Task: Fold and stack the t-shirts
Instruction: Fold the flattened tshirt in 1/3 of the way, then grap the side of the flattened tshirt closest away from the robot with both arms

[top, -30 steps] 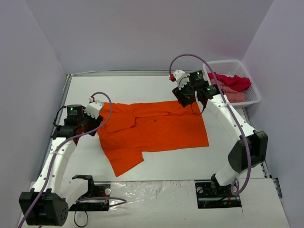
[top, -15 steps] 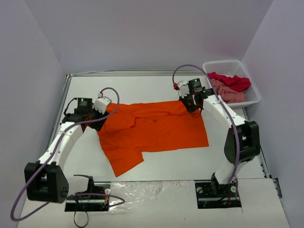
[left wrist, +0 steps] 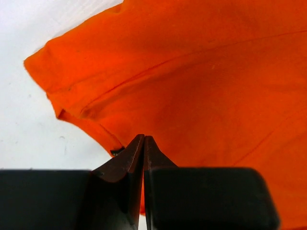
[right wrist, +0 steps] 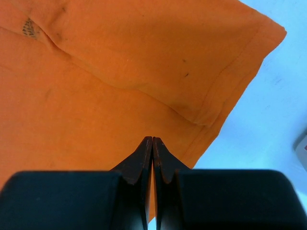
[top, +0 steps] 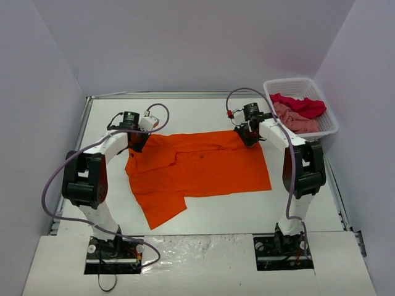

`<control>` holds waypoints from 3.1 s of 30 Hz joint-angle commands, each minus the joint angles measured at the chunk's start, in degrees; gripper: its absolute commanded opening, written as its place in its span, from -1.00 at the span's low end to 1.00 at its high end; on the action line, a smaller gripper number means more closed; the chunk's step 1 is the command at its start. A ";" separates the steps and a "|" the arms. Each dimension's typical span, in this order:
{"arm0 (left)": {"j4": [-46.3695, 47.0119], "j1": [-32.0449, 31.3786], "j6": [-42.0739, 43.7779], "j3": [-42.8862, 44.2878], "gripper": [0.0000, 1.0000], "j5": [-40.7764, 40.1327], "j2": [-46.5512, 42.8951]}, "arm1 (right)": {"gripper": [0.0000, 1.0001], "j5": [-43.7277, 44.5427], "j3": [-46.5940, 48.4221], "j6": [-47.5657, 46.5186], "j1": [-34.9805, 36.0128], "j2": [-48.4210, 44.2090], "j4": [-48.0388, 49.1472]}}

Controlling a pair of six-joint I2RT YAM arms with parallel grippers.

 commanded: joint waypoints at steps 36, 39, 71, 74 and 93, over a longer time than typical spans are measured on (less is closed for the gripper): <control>0.01 0.27 -1.56 7.17 -0.95 -2.00 13.85 | -1.00 -1.50 16.78 1.26 -3.93 23.01 0.08; -2.18 0.54 -2.08 9.97 -0.95 -2.87 16.40 | -1.00 -1.15 16.96 1.34 -4.64 24.42 0.08; -8.52 -0.69 -0.42 27.39 -0.95 -9.82 23.53 | -1.00 -6.24 31.46 0.99 -3.06 27.51 -6.07; -6.77 -1.04 0.11 26.07 -0.93 -10.78 20.02 | -1.00 -6.16 31.72 1.08 -1.83 25.14 -6.24; -7.72 -4.29 3.09 22.04 0.02 -12.64 -6.75 | -0.37 -5.63 32.71 2.05 -0.07 9.06 -9.58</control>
